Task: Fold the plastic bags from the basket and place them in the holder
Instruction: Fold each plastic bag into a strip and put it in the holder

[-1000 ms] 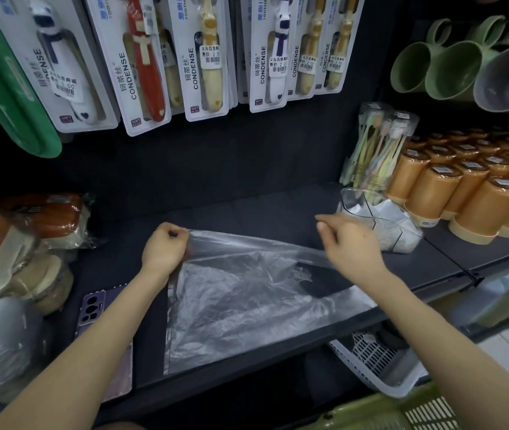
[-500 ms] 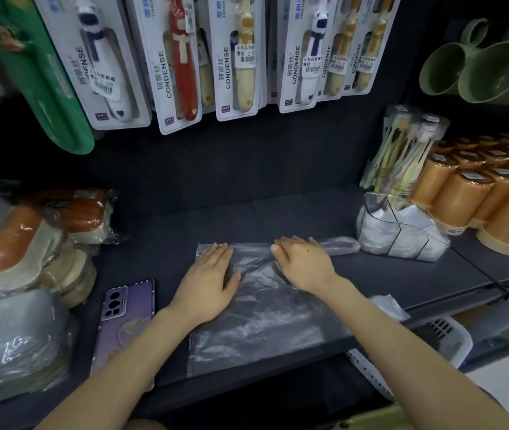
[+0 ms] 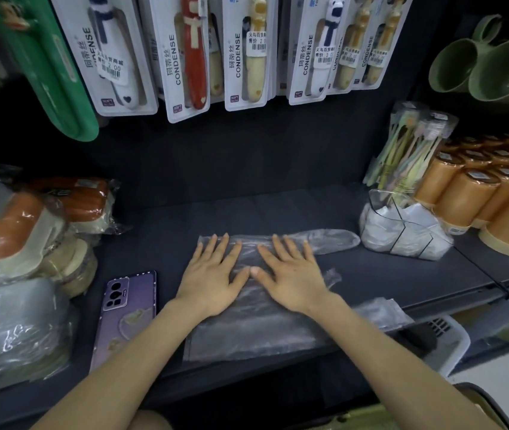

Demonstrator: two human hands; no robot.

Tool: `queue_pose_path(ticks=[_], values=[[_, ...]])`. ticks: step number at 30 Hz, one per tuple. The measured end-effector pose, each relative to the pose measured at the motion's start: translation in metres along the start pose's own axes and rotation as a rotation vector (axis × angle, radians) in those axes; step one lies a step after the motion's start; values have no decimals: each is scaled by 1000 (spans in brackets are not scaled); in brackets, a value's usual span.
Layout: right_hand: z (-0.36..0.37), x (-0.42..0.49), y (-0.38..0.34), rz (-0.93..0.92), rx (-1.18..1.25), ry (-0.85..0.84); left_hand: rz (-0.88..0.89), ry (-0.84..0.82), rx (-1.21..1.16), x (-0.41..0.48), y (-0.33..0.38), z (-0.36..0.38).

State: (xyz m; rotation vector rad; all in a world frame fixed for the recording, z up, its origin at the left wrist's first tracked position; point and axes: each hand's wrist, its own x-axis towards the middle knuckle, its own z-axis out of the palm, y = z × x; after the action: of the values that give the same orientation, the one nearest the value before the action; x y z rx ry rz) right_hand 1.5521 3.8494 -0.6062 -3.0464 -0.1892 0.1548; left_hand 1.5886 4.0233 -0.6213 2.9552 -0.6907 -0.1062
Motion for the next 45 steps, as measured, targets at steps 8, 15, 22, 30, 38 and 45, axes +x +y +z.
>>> queue_pose_path(ticks=[8, 15, 22, 30, 38, 45], values=[[-19, -12, 74, 120, 269, 8, 0, -28, -103, 0, -3, -2], [-14, -52, -12, 8, 192, 575, 68, 167, -180, -45, 12, -25], [39, -87, -5, -67, -24, 361, 89, -21, -55, -84, 31, 6], [31, -127, 40, -413, -104, 461, 75, -32, -252, -85, 24, -2], [3, -149, 29, -217, 170, 628, 15, 61, -1107, -113, 9, -22], [-69, -124, 32, -23, 555, 76, -73, 47, -1298, -105, 0, -31]])
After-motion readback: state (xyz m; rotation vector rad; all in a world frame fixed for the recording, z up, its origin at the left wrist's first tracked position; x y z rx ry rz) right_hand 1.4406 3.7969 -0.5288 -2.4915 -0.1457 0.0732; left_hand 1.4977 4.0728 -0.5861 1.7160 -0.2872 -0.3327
